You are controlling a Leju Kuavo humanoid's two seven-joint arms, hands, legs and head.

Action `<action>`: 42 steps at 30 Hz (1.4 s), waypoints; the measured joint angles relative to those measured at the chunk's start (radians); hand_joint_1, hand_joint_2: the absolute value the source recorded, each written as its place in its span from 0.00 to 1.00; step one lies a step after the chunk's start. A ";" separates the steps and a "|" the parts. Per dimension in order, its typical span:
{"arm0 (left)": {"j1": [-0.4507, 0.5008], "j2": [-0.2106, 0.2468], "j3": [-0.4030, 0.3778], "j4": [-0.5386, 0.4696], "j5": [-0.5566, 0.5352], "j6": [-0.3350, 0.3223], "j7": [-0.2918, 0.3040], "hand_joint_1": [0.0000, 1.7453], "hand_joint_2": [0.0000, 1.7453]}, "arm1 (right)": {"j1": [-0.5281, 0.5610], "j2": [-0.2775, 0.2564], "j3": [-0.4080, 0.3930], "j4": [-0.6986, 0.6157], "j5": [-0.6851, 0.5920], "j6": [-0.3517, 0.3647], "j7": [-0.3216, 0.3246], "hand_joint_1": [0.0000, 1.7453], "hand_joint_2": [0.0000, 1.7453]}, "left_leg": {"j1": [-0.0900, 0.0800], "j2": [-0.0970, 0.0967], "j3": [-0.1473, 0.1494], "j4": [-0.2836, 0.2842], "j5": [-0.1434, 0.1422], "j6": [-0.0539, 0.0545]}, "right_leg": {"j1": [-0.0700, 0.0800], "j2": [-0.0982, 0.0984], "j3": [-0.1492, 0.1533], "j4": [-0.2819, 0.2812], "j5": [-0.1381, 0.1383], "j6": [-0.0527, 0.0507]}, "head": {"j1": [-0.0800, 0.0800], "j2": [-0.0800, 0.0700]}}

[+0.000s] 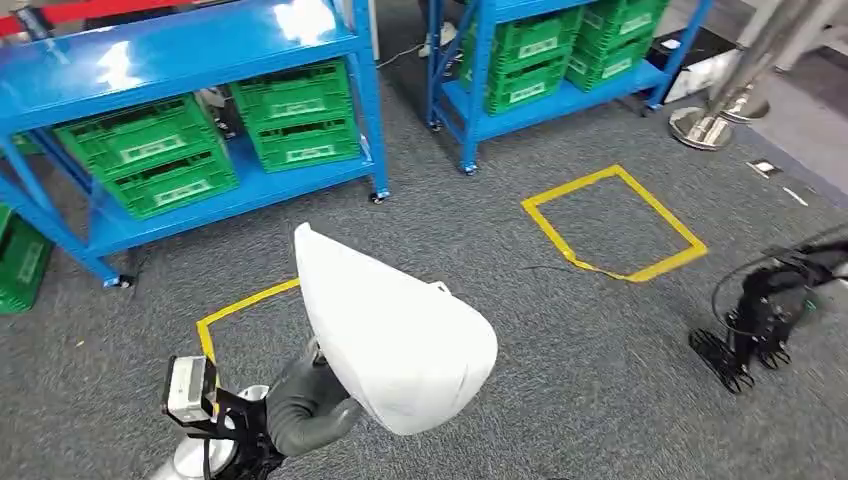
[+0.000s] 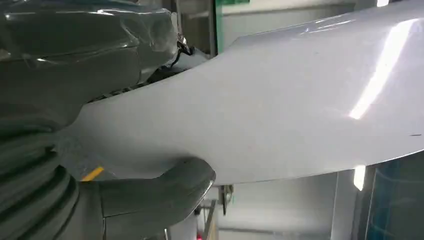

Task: Take the parts from the cabinet and place them on the table.

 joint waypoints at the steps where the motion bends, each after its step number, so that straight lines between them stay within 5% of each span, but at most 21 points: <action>1: 0.001 0.000 0.000 0.000 0.000 0.000 0.003 1.00 1.00 | 0.001 0.001 0.000 0.000 0.002 -0.001 0.004 0.00 0.00 | 0.001 0.013 -0.003 0.003 0.000 -0.001 | -0.004 -0.004 0.026 -0.037 0.014 0.013 | 0.000 0.000; 4: 0.001 0.000 0.003 -0.002 -0.004 -0.003 0.010 1.00 1.00 | -0.001 0.001 0.001 0.000 0.010 -0.011 0.010 0.00 0.00 | 0.001 0.043 -0.011 0.029 -0.011 -0.018 | -0.013 -0.062 0.198 -0.312 0.088 0.043 | 0.001 0.000; 5: 0.003 0.000 0.005 -0.005 -0.007 -0.003 0.015 1.00 1.00 | -0.005 0.010 0.002 0.000 0.011 -0.016 0.012 0.00 0.00 | -0.007 0.051 -0.018 0.035 -0.018 -0.029 | -0.007 -0.078 0.200 -0.309 0.084 0.028 | 0.001 0.000; 9: 0.007 0.000 0.006 -0.008 -0.011 -0.004 0.019 1.00 1.00 | -0.004 0.016 0.006 0.000 0.019 -0.032 0.018 0.00 0.00 | -0.001 0.077 -0.019 0.048 -0.019 -0.044 | -0.009 -0.036 0.185 -0.309 0.096 -0.004 | -0.003 0.000; 11: 0.008 0.000 0.007 -0.012 -0.011 -0.004 0.020 1.00 1.00 | -0.006 0.020 0.008 0.000 0.020 -0.036 0.020 0.00 0.00 | 0.011 0.005 -0.037 0.095 -0.069 -0.058 | -0.014 -0.020 0.180 -0.310 0.103 -0.016 | -0.004 0.000; 15: 0.008 0.000 0.007 -0.012 -0.011 -0.004 0.020 1.00 1.00 | -0.006 0.020 0.008 0.000 0.020 -0.036 0.020 0.00 0.00 | 0.011 0.003 -0.039 0.099 -0.072 -0.058 | -0.014 -0.019 0.180 -0.310 0.103 -0.016 | -0.004 0.000; 16: 0.010 0.001 0.009 -0.013 -0.011 -0.002 0.027 1.00 1.00 | -0.013 0.022 0.008 0.000 0.017 -0.034 0.021 0.00 0.00 | 0.011 -0.030 -0.106 0.259 -0.161 -0.061 | -0.010 -0.002 0.173 -0.309 0.108 -0.023 | -0.003 0.000; 17: 0.012 0.001 0.012 -0.012 -0.007 0.002 0.038 1.00 1.00 | -0.018 0.022 0.008 -0.001 0.012 -0.024 0.027 0.00 0.00 | 0.011 -0.033 -0.156 0.374 -0.200 -0.059 | -0.004 0.017 0.167 -0.309 0.113 -0.029 | -0.003 0.000; 19: 0.011 0.000 0.015 -0.013 0.002 0.009 0.055 1.00 1.00 | -0.029 0.021 0.008 -0.003 0.011 -0.005 0.048 0.00 0.00 | 0.010 -0.045 -0.068 0.207 -0.090 -0.037 | 0.004 0.063 0.166 -0.309 0.121 -0.028 | -0.003 0.000; 20: 0.010 0.000 0.015 -0.013 0.004 0.009 0.058 1.00 1.00 | -0.034 0.021 0.008 -0.005 0.010 -0.001 0.054 0.00 0.00 | 0.008 -0.075 -0.017 0.107 -0.046 -0.025 | 0.005 0.076 0.167 -0.309 0.124 -0.026 | -0.003 0.000; 21: 0.008 -0.001 0.016 -0.012 0.005 0.009 0.059 1.00 1.00 | -0.039 0.023 0.008 -0.009 0.010 0.000 0.057 0.00 0.00 | 0.011 -0.117 0.004 0.068 -0.059 -0.015 | 0.002 0.083 0.163 -0.310 0.128 -0.019 | -0.001 0.000; 25: -0.002 -0.004 0.015 -0.011 0.012 0.007 0.063 1.00 1.00 | -0.044 0.023 0.008 -0.010 0.006 0.010 0.064 0.00 0.00 | -0.003 -0.085 0.000 0.052 -0.042 -0.004 | -0.003 0.121 0.147 -0.321 0.149 0.011 | -0.007 0.000; 26: -0.005 -0.009 0.015 -0.011 0.013 0.007 0.063 1.00 1.00 | -0.044 0.020 0.008 -0.010 0.005 0.012 0.066 0.00 0.00 | 0.013 -0.070 0.009 0.023 -0.023 -0.002 | 0.005 0.112 0.142 -0.312 0.146 0.010 | -0.005 0.000; 28: -0.010 -0.014 0.014 -0.010 0.014 0.005 0.064 1.00 1.00 | -0.049 0.019 0.008 -0.010 0.005 0.018 0.066 0.00 0.00 | 0.007 -0.046 0.008 0.012 -0.012 0.004 | 0.010 0.028 0.086 -0.215 0.088 -0.005 | -0.001 0.000; 31: -0.009 -0.016 0.013 -0.002 0.014 0.004 0.068 1.00 1.00 | -0.051 0.016 0.008 -0.010 0.004 0.018 0.067 0.00 0.00 | 0.001 -0.001 -0.002 0.013 -0.009 0.002 | 0.003 0.002 -0.008 0.007 0.003 -0.002 | -0.001 0.000; 33: -0.009 -0.016 0.013 0.002 0.015 0.001 0.071 1.00 1.00 | -0.049 0.013 0.007 -0.010 0.000 0.022 0.068 0.00 0.00 | 0.001 0.024 -0.004 0.013 -0.008 0.000 | -0.002 -0.004 0.033 -0.046 0.026 0.019 | 0.000 0.000; 35: -0.014 -0.018 0.012 0.003 0.017 -0.003 0.073 1.00 1.00 | -0.051 0.008 0.006 -0.010 -0.001 0.031 0.068 0.00 0.00 | 0.001 0.048 -0.003 0.019 -0.011 -0.006 | -0.006 -0.040 0.161 -0.259 0.089 0.041 | 0.000 0.000; 36: -0.018 -0.018 0.011 0.003 0.017 -0.005 0.074 1.00 1.00 | -0.054 0.008 0.005 -0.011 -0.001 0.035 0.068 0.00 0.00 | -0.005 0.054 -0.005 0.026 -0.015 -0.013 | -0.004 -0.087 0.200 -0.332 0.094 0.035 | 0.000 0.000; 40: -0.026 -0.017 0.007 0.003 0.021 -0.013 0.079 1.00 1.00 | -0.053 0.004 0.002 -0.013 -0.002 0.045 0.071 0.00 0.00 | -0.010 0.087 -0.008 0.036 -0.019 -0.028 | 0.005 -0.044 0.191 -0.325 0.104 0.005 | -0.004 0.000; 41: -0.030 -0.017 0.005 0.003 0.021 -0.015 0.080 1.00 1.00 | -0.051 0.004 0.000 -0.013 -0.001 0.048 0.073 0.00 0.00 | -0.004 0.077 -0.011 0.041 -0.026 -0.037 | -0.008 -0.034 0.192 -0.329 0.110 -0.004 | -0.003 0.000; 42: -0.033 -0.018 0.003 0.003 0.021 -0.017 0.082 1.00 1.00 | -0.051 0.003 -0.001 -0.013 0.000 0.050 0.075 0.00 0.00 | 0.002 0.021 -0.019 0.065 -0.051 -0.045 | -0.010 -0.024 0.190 -0.328 0.113 -0.009 | -0.006 0.000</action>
